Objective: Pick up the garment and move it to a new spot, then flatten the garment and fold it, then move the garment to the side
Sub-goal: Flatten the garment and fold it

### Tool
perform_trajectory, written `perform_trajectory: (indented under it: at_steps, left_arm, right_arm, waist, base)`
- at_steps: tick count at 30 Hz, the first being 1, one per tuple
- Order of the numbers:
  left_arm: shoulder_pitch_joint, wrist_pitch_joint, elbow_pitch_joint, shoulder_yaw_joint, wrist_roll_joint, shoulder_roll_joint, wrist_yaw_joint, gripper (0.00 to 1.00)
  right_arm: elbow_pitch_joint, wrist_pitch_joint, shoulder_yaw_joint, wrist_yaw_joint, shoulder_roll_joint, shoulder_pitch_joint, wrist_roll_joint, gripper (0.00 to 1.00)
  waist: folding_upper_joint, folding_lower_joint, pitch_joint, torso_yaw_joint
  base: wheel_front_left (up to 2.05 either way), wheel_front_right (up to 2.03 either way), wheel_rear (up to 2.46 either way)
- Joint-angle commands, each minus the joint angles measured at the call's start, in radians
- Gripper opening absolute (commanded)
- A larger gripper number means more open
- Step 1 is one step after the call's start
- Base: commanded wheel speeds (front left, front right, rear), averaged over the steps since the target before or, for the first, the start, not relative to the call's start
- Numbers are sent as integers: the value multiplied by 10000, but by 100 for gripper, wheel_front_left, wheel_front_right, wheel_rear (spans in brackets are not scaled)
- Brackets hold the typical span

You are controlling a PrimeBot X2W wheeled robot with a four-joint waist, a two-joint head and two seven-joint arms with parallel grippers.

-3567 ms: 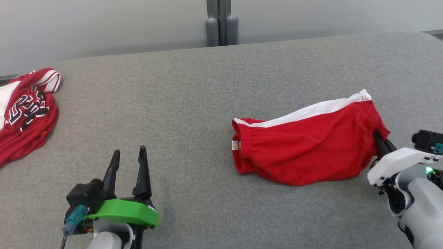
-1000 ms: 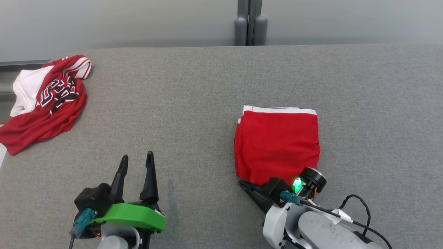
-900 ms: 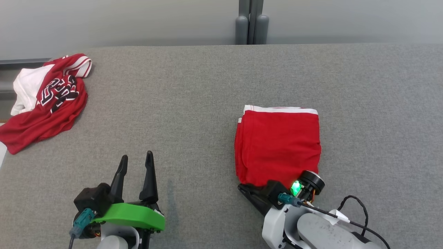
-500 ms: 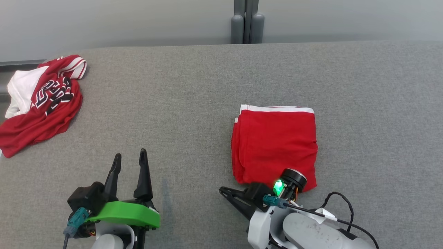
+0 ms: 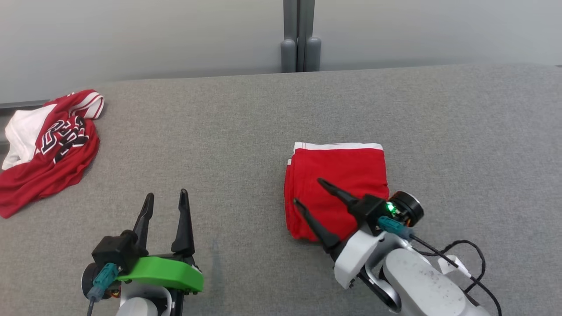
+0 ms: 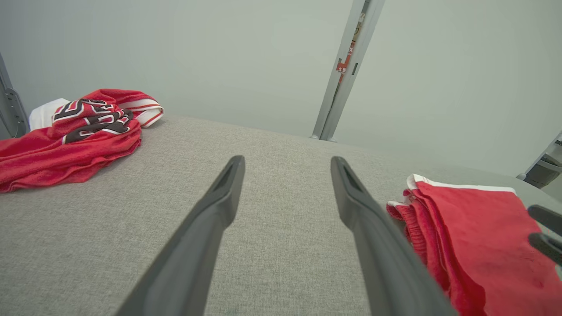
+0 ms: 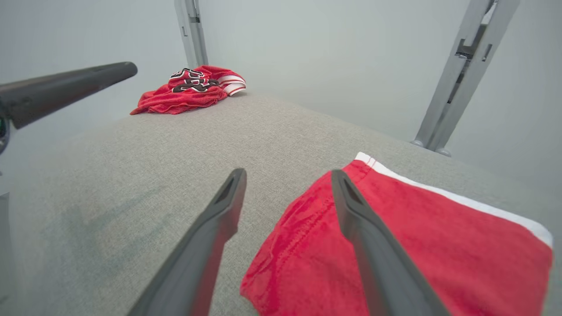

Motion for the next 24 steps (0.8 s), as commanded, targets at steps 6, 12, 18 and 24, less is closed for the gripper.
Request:
perform_trajectory:
  at_steps: [6, 12, 18, 24]
  left_arm:
    - [455, -5, -22, 43, 83, -19, 0, 100]
    - [874, -5, -88, 68, 77, -52, -14, 100]
    - [1313, -5, -140, 67, 41, -79, 23, 100]
    - [1650, -5, -293, -65, -89, -89, 104, 100]
  right_arm:
    - [-728, -16, -2605, -12, 210, 1473, -676, 100]
    - [-1536, -16, -4970, -12, 322, 2695, -1199, 100]
    - [-2414, -16, -5922, -12, 331, 3490, -776, 100]
    - [-2605, -16, -6056, -12, 333, 3970, -430, 100]
  waist:
    - [0, 0, -419, -293]
    - [0, 0, -581, -356]
    - [0, 0, -666, -426]
    - [0, 0, -750, -467]
  base:
    - [0, 0, 0]
    - [0, 0, 0]
    - [0, 0, 0]
    - [0, 0, 0]
